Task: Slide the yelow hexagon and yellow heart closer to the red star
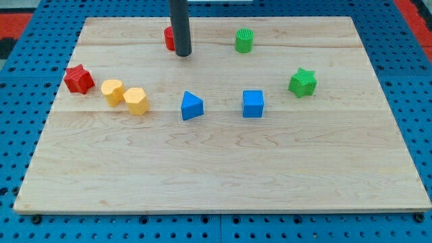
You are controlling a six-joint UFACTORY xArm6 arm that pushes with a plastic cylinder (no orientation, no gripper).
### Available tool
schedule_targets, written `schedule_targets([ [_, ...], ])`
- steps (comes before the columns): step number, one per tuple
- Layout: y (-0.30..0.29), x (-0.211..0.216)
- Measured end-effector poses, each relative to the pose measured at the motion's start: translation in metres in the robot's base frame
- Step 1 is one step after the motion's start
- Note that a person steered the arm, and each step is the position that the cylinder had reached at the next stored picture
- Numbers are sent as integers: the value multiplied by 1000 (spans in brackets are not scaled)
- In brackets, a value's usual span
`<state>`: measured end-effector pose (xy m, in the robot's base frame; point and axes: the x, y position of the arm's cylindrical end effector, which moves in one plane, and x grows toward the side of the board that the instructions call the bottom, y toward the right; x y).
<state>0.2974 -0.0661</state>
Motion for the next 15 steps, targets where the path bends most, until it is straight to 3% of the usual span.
schedule_targets([
  [5, 0, 0],
  [6, 37, 8],
  [8, 196, 20],
  [9, 254, 57],
  [10, 280, 123],
  [12, 169, 224],
  [13, 80, 228],
  [15, -23, 149],
])
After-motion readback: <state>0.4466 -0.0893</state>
